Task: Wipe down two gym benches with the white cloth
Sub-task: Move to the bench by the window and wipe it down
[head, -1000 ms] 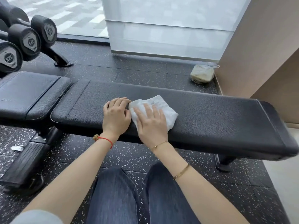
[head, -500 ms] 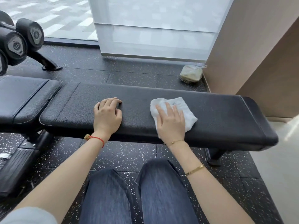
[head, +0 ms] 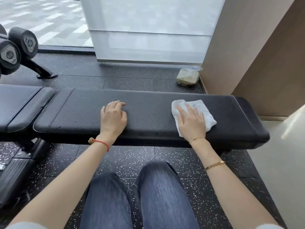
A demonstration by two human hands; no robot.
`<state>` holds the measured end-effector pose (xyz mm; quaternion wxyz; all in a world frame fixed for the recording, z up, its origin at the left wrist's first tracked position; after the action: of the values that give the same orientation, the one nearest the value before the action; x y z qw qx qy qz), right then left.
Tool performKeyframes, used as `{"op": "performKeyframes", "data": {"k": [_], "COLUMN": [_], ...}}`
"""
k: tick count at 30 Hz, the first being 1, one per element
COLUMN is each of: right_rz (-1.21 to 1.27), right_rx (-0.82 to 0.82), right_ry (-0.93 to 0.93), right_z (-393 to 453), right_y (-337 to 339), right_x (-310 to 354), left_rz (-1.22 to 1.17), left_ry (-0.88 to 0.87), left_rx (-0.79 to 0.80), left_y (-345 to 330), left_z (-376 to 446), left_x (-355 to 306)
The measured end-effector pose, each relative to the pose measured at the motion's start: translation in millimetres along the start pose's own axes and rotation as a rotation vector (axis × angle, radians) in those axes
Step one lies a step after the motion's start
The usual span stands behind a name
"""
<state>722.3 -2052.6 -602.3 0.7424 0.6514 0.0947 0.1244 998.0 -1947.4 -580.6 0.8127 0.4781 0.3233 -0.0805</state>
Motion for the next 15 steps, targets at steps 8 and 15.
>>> {"op": "performKeyframes", "data": {"k": [8, 15], "right_rz": [0.006, -0.059], "right_rx": [-0.041, 0.097], "right_ry": [-0.088, -0.360], "right_z": [-30.0, 26.4], "right_y": [0.1, 0.7], "right_x": [-79.1, -161.9], "left_rz": [-0.055, 0.063], "left_ry": [-0.104, -0.068], "left_rx": [0.094, 0.083], "left_y": [-61.3, -88.0], "left_z": [-2.7, -5.8], "left_x": [-73.1, -81.8]}}
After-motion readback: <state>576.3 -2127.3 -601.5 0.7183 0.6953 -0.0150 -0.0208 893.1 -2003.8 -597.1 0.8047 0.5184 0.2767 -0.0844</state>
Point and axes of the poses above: each hand's wrist, its own z-axis towards the middle knuckle, its own y-axis out of the back of the hand, x = y × z, the point moved 10 cm from there along z, towards the middle knuckle, and after that the axes turned 12 degrees about -z, right-handed, at the moved point
